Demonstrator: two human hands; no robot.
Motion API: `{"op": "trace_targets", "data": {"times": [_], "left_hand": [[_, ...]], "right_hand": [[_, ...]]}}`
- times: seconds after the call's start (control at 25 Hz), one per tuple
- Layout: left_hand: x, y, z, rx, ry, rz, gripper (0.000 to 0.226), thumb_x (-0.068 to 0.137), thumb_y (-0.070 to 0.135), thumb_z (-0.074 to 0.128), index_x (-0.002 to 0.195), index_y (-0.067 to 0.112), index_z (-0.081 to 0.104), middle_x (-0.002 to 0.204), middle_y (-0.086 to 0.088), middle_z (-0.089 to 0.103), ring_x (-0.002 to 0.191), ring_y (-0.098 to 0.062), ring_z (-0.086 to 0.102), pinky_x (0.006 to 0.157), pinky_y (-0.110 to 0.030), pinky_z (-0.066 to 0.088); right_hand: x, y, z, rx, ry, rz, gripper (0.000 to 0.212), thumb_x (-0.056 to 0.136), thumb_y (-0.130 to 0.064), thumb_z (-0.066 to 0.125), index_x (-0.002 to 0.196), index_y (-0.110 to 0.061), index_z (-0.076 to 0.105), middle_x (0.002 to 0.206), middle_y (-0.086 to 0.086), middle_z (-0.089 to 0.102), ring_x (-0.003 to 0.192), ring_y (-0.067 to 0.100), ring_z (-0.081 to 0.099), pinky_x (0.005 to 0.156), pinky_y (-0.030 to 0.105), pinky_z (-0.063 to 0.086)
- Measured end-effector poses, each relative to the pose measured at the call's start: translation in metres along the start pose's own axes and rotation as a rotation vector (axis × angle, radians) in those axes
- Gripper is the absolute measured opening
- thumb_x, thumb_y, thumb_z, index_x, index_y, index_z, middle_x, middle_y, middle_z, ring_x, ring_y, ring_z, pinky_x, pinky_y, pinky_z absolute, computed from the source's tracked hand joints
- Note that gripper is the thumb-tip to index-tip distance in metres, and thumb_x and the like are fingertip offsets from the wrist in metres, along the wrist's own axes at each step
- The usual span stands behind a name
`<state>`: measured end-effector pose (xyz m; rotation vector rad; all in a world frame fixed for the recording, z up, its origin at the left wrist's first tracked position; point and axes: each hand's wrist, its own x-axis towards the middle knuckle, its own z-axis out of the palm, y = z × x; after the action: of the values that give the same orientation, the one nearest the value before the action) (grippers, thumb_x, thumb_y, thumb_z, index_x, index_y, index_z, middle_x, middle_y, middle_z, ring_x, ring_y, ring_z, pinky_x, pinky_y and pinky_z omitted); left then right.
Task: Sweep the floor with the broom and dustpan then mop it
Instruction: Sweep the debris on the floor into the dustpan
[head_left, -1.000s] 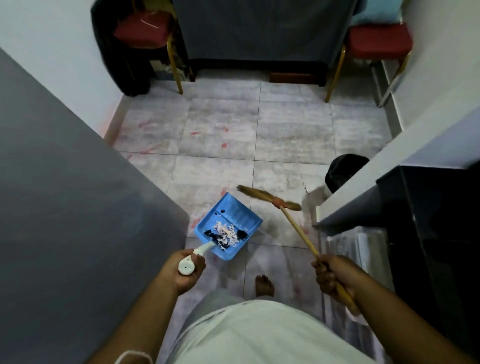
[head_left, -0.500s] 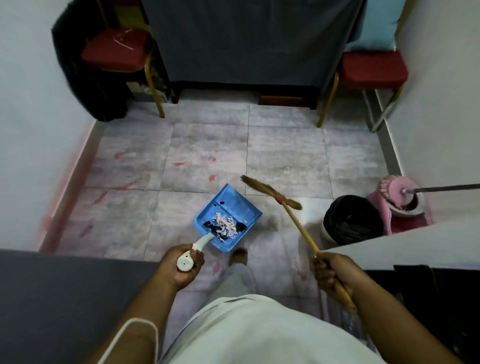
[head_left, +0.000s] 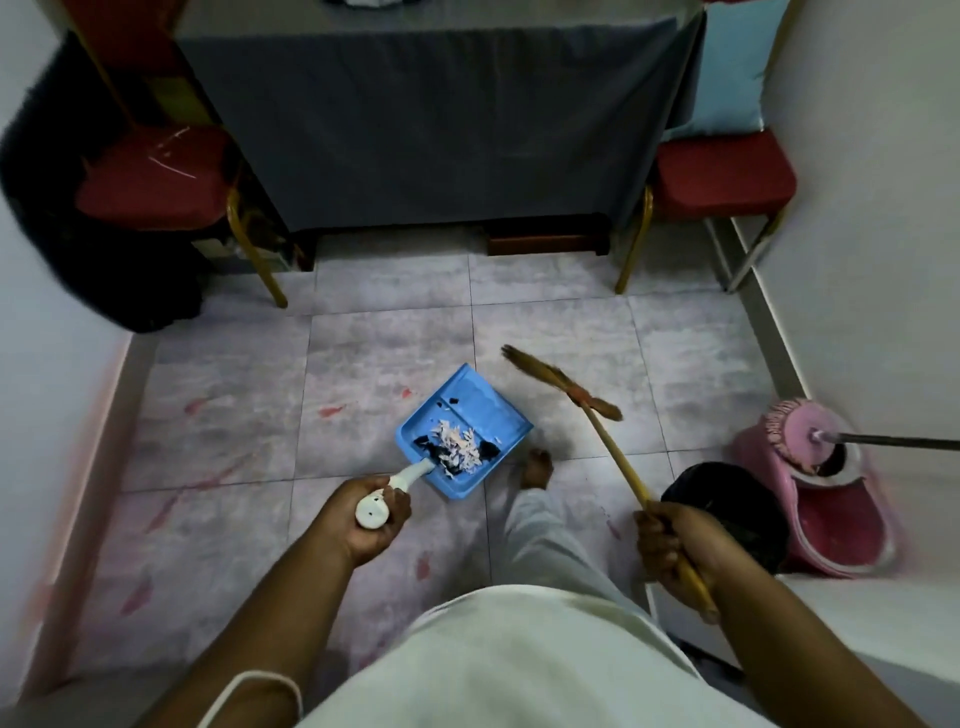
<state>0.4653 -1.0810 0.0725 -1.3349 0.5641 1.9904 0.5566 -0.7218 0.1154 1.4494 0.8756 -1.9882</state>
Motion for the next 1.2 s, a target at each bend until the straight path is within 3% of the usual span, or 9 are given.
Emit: {"op": "trace_targets", "data": {"times": [0.44,0.64,0.96,1.2], "left_hand": [[0.079,0.122,0.222,0.166,0.055,-0.033,0.026,0.097,0.015,0.042,0.113,-0.004,0.046,0.059,-0.013,0.047,0.036,-0.014,0.048,0.035,-0.017,0.046],[0.115,0.157,0.328,0.299,0.057,-0.095,0.024,0.097,0.017,0.041,0.107,-0.005,0.047,0.059,-0.010,0.045,0.034,-0.014,0.048,0.034,-0.016,0.045],[0.217,0.201,0.528,0.753,0.072,-0.325,0.021,0.097,0.017,0.042,0.099,-0.003,0.046,0.058,-0.011,0.044,0.033,-0.015,0.048,0.031,-0.019,0.045],[0.278,0.198,0.674,1.183,0.114,-0.539,0.022,0.095,0.018,0.043,0.101,-0.003,0.045,0.056,-0.011,0.046,0.033,-0.016,0.049,0.032,-0.019,0.045]], "right_hand": [[0.083,-0.238,0.068,0.004,0.039,0.030,0.032,0.102,-0.022,0.037,0.075,-0.009,0.047,0.047,-0.002,0.036,0.030,0.009,0.031,0.028,0.016,0.027],[0.099,-0.305,0.068,0.107,0.035,-0.001,0.035,0.103,-0.023,0.036,0.071,-0.011,0.046,0.046,-0.002,0.035,0.030,0.008,0.029,0.028,0.016,0.027],[0.116,-0.359,0.076,0.503,0.194,-0.088,0.025,0.101,-0.016,0.036,0.078,-0.011,0.046,0.049,-0.002,0.032,0.030,0.007,0.025,0.027,0.016,0.023],[0.103,-0.363,0.112,0.972,0.264,-0.144,0.027,0.100,-0.014,0.034,0.075,-0.012,0.043,0.049,-0.004,0.030,0.029,0.006,0.026,0.026,0.015,0.021]]}}
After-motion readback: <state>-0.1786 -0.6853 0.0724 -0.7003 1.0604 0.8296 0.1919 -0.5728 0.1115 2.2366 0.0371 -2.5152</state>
